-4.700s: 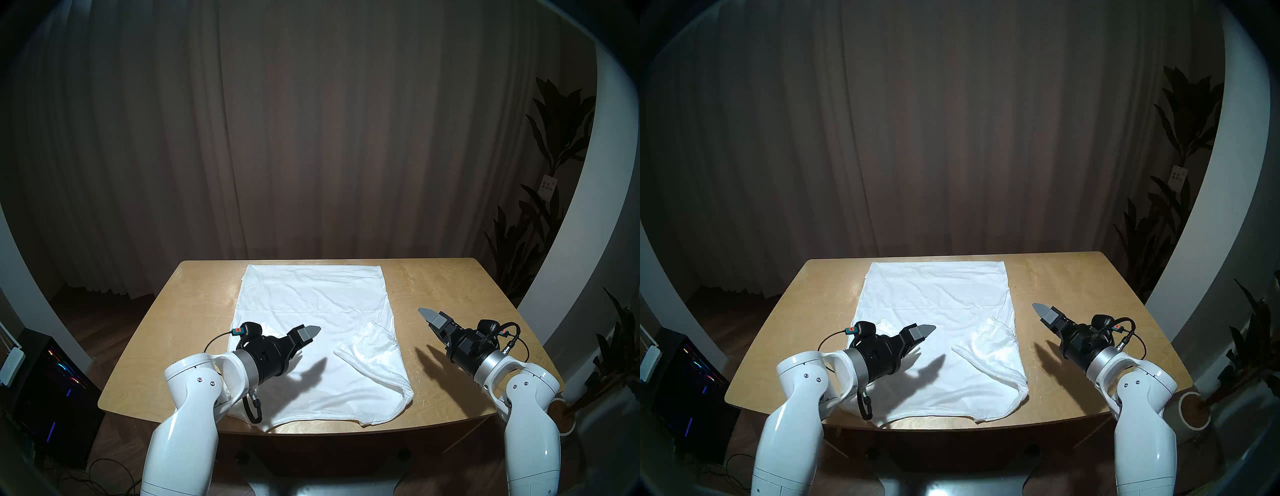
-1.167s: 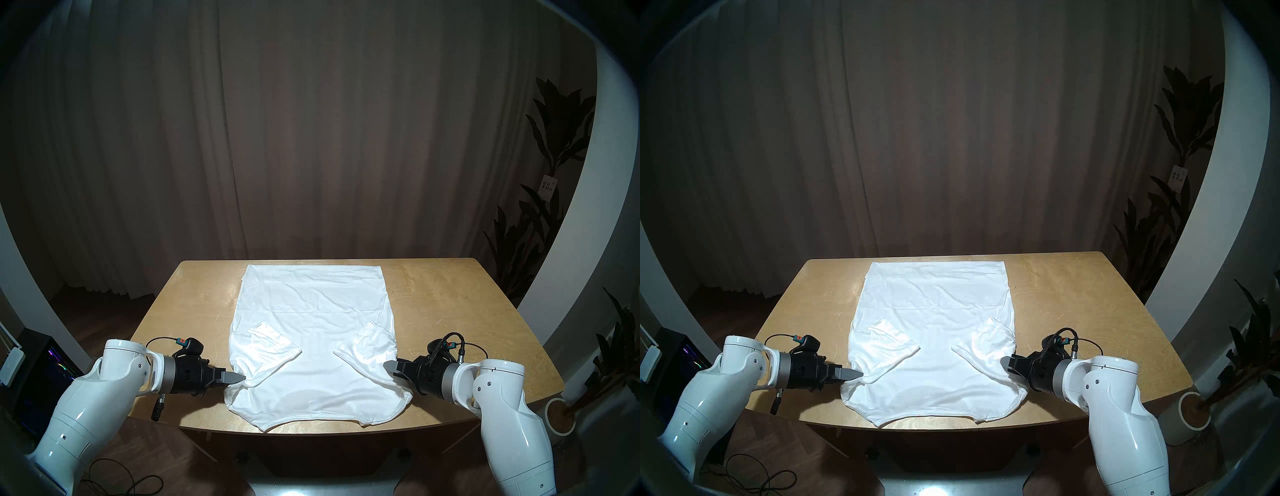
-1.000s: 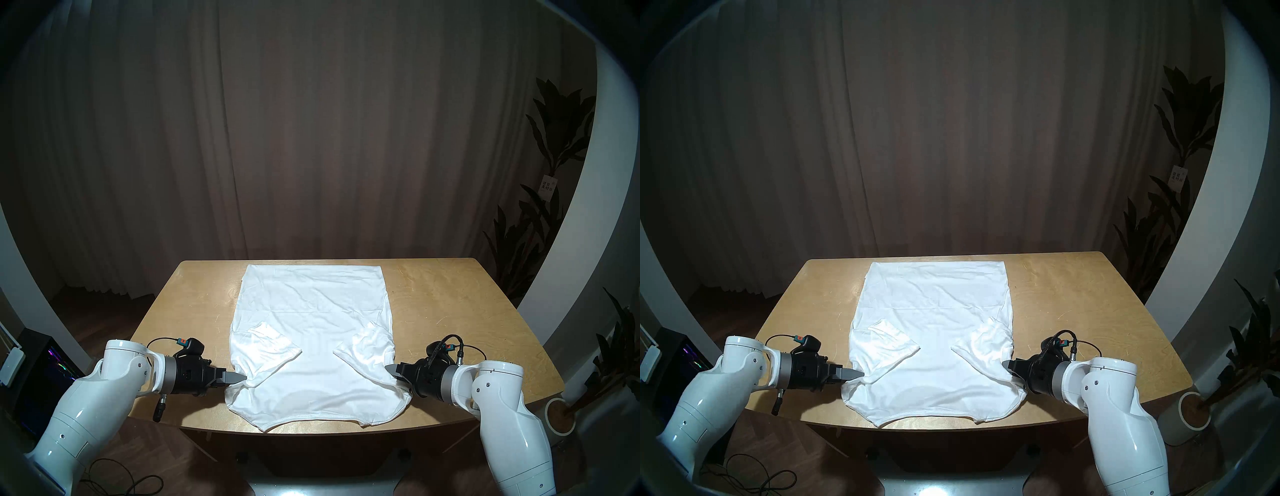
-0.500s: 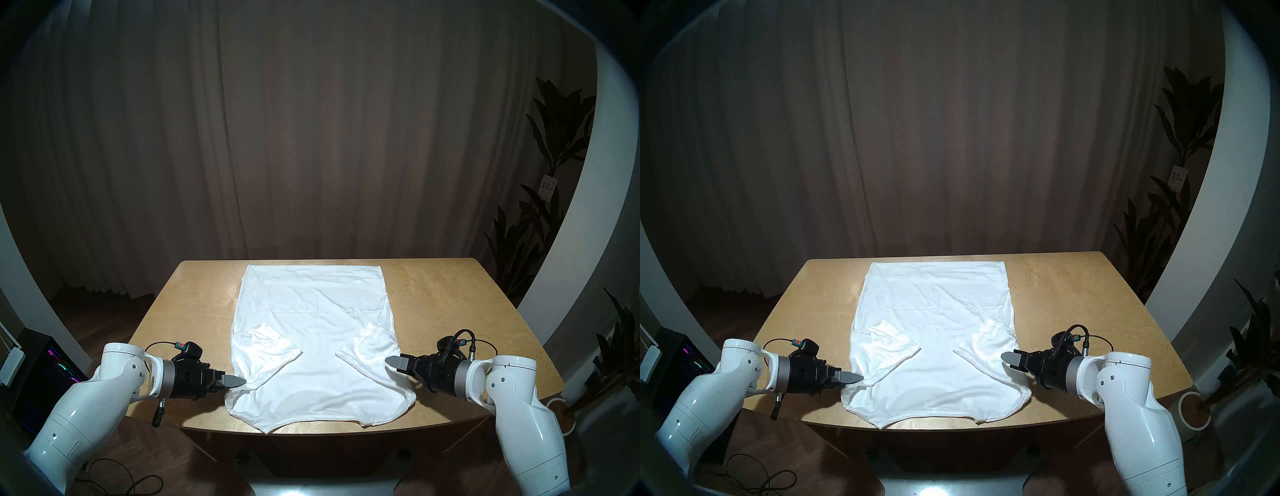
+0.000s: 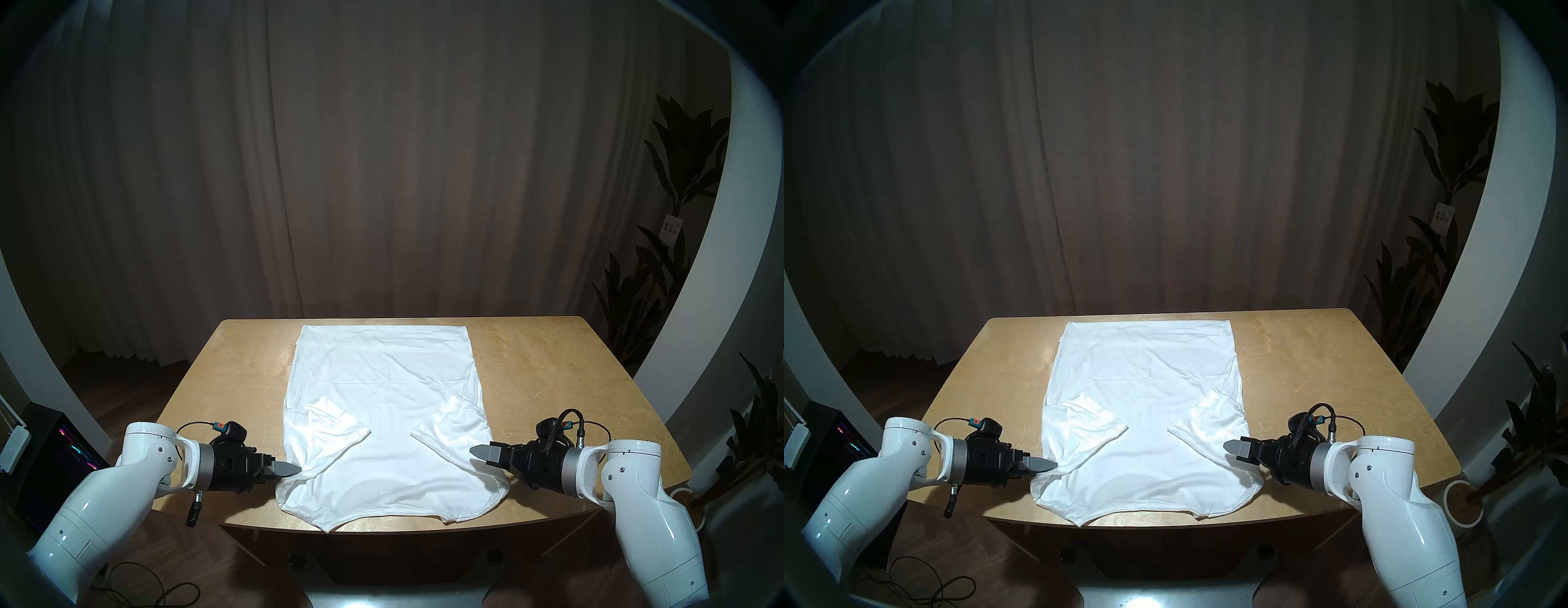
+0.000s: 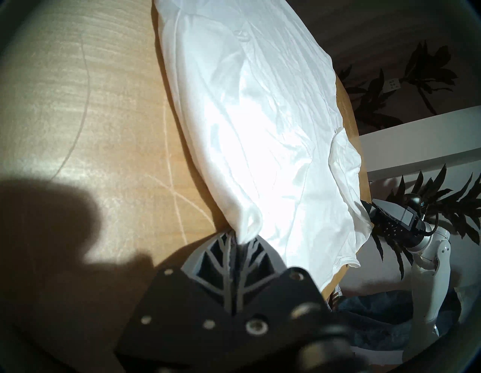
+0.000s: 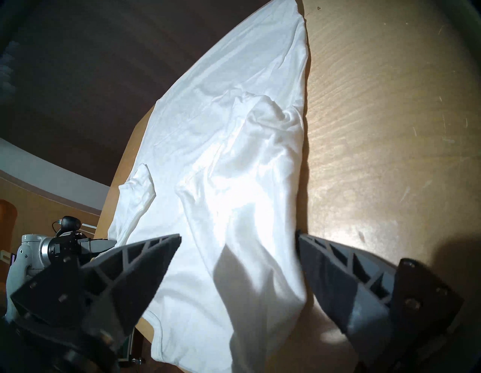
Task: Fold the shirt by bringing both sleeves in and then folding it in half
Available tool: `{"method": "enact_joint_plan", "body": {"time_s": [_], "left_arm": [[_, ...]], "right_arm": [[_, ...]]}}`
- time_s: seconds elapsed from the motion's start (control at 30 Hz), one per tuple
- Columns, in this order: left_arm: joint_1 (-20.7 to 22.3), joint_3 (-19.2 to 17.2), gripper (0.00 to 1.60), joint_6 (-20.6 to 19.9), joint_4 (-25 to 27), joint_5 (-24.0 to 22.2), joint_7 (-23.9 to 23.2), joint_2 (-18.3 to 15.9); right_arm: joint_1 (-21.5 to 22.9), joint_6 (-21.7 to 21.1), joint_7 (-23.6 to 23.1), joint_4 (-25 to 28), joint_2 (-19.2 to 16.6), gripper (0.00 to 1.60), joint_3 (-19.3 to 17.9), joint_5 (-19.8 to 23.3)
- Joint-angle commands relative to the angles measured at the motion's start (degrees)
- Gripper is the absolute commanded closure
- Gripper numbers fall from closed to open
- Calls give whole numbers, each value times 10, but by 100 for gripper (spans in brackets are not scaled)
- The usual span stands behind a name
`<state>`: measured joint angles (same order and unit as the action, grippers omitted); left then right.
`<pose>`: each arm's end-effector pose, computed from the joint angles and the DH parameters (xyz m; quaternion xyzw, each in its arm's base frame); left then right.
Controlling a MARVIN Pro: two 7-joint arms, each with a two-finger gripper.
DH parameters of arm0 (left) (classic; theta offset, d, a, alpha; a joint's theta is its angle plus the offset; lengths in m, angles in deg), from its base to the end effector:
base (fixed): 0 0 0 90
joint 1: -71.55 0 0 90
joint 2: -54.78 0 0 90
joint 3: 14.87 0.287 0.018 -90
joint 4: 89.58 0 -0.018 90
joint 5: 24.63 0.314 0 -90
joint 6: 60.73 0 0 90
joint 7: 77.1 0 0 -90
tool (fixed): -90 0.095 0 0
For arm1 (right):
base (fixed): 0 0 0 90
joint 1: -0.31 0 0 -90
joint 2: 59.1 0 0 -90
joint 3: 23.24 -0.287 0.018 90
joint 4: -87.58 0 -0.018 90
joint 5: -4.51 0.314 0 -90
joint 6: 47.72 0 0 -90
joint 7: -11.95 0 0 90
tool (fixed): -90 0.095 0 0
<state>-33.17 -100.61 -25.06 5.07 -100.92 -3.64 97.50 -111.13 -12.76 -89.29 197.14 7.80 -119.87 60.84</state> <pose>0.2995 0.1234 -0.3466 0.9067 0.0349 0.1691 0.3847 0.2850 -0.0538 -0.3283 -0.8885 0.0442 -0.2827 0.3588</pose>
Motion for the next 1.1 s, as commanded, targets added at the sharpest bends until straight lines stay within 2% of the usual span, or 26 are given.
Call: {"method": "enact_joint_plan", "body": {"time_s": [0.0, 0.23, 0.27, 0.3, 0.33, 0.37, 0.4, 0.43, 0.6, 0.77, 1.07], "left_arm": [[-23, 18, 160, -7, -8, -2, 23, -11], [-17, 26, 160, -7, -10, -14, 27, -15], [-18, 25, 160, -7, -11, -17, 27, -15], [-19, 25, 160, -7, -10, -17, 27, -16], [-23, 21, 160, -7, -10, -21, 21, -17], [-25, 19, 160, -7, -9, -23, 22, -19], [-27, 16, 160, -7, -7, -26, 22, -20], [-28, 14, 160, -7, -6, -29, 21, -22], [-38, -3, 160, -7, -3, -52, 23, -26], [-47, -39, 160, -7, 13, -90, 27, -30], [-65, -89, 160, -7, 43, -128, 37, -41]], "right_arm": [[-5, 0, 23, -4, -8, 0, 15, 28], [12, 0, 52, -18, -10, 0, 45, 53], [15, 0, 56, -19, -10, 6, 48, 57], [18, 0, 61, -21, -11, 49, 51, 61], [21, 0, 64, -23, -12, 62, 53, 70], [24, 0, 66, -24, -14, 90, 54, 74], [26, 0, 71, -24, -16, 90, 55, 79], [28, 0, 76, -25, -19, 156, 56, 87], [36, 0, 84, -26, -29, 160, 48, 120], [46, 0, 79, -12, -33, 160, 20, 143], [44, 0, 28, 9, -55, 160, -18, 174]]}}
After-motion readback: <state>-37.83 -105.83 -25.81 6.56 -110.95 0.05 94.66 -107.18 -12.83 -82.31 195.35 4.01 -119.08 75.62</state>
